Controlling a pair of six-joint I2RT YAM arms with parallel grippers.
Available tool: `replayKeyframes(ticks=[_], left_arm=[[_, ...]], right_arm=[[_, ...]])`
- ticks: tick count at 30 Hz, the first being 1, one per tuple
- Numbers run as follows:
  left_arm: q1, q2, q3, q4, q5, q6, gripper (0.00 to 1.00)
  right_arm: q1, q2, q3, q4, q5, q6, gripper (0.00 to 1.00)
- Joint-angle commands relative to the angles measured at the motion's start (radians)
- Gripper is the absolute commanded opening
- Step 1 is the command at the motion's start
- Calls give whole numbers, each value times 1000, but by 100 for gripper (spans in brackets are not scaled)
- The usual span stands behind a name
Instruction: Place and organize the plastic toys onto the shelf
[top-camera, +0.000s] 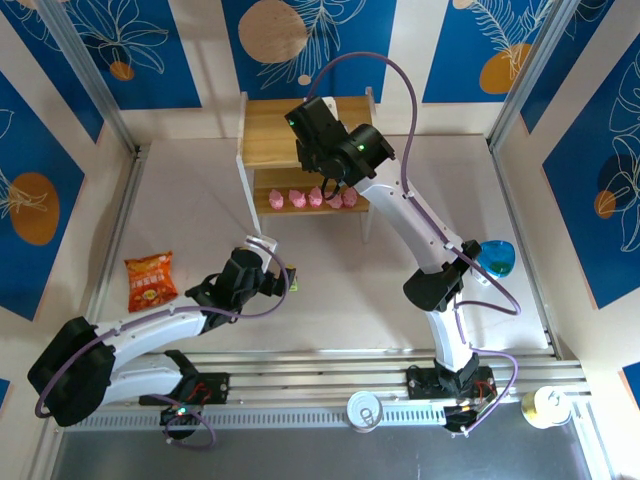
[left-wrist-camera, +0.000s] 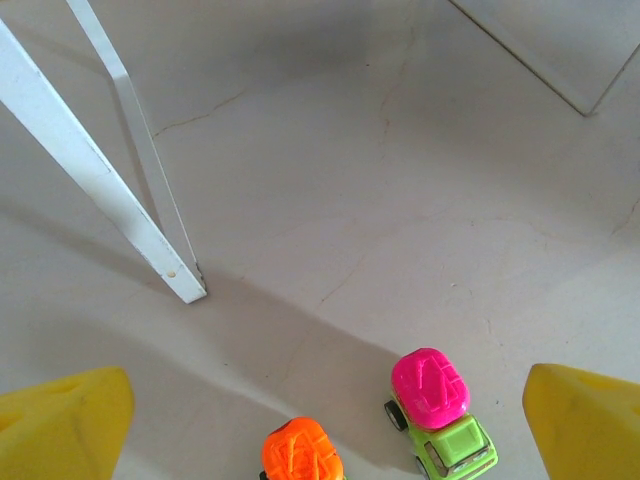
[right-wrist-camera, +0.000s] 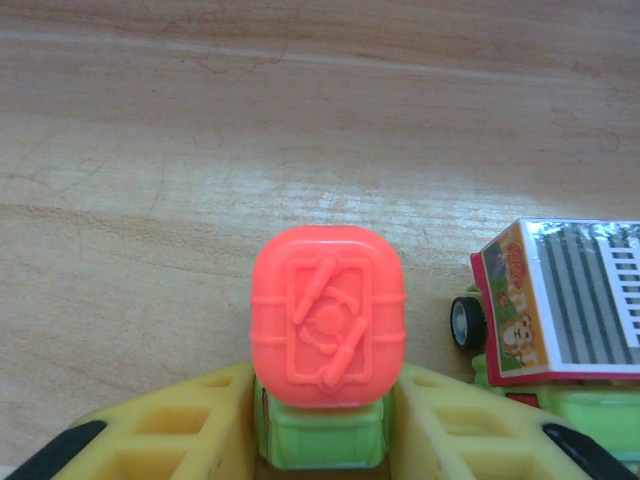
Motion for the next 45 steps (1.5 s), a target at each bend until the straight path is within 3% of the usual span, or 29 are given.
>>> replayKeyframes(ticks=[1,30,36,45], left_arm=[[-1,3,30,7,0,2,100],[-2,-11,27,4,-21,2,100],[10,-28,22,-12,-51,-3,100],[64,-47,9,-42,-65,-48,100]], right_arm=[[-8,-24,-12,-4,18,12,38],[75,-129,5,37,107,-56,42],[149,-222,-150,86,150,-38,42],[228,-385,-540,212,138,78,42]])
